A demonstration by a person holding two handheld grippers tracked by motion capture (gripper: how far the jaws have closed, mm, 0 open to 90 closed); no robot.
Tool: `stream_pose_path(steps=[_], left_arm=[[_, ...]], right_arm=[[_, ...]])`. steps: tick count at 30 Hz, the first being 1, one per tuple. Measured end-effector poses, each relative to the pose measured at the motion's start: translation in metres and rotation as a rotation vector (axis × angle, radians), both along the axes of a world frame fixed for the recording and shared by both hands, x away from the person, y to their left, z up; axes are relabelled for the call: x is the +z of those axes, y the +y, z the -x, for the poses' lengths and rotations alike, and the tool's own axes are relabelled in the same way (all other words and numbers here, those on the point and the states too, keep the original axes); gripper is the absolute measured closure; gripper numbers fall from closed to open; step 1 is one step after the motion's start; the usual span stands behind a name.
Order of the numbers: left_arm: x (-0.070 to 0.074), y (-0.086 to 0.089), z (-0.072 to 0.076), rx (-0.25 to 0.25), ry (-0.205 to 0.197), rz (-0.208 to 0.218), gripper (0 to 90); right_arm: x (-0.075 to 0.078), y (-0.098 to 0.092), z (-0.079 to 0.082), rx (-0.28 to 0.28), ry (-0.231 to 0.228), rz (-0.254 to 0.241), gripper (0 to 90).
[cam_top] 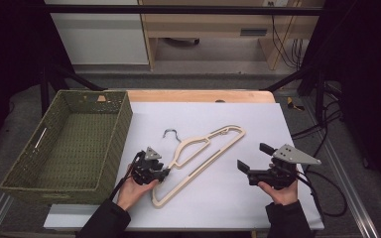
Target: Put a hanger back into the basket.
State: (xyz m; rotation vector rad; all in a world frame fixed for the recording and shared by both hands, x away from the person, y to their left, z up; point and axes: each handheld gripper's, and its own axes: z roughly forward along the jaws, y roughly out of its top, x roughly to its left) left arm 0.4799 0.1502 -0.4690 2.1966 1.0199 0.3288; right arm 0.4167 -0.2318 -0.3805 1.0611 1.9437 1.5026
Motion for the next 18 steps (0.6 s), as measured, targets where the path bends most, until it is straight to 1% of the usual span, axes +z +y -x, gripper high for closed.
stream_pose_path(steps=[1, 6, 7, 8, 10, 12, 14, 18], left_arm=[[-0.0009, -0.0005, -0.0003, 0.000, 0.003, 0.004, 63.0], [-0.0024, -0.0027, -0.0004, -0.002, 0.029, 0.022, 69.8], [-0.0021, -0.0026, -0.0004, -0.004, 0.031, 0.015, 70.9], [-0.0020, -0.0028, -0.0006, -0.005, 0.038, 0.021, 72.2], [-0.0018, -0.0035, -0.0006, 0.003, 0.044, 0.029, 75.9], [-0.0013, -0.0039, -0.0004, 0.010, 0.050, 0.032, 76.5], [-0.0010, -0.0043, 0.0002, 0.018, 0.047, 0.035, 76.6], [0.0021, -0.0045, 0.0024, 0.023, 0.028, 0.031, 77.4]], right_arm=[[0.0000, 0.0000, 0.0000, 0.000, 0.000, 0.000, 2.7], [-0.0008, 0.0010, -0.0006, 0.005, 0.004, 0.001, 2.8], [-0.0011, 0.0011, -0.0007, 0.007, 0.005, 0.005, 2.8], [-0.0013, 0.0015, -0.0008, 0.005, 0.006, 0.005, 2.9], [-0.0018, 0.0020, -0.0012, 0.007, 0.010, 0.006, 2.9], [-0.0028, 0.0036, -0.0020, 0.009, 0.013, 0.008, 2.9], [-0.0033, 0.0042, -0.0023, 0.010, 0.014, 0.007, 3.0], [-0.0050, 0.0065, -0.0034, 0.017, 0.025, 0.012, 3.0]])
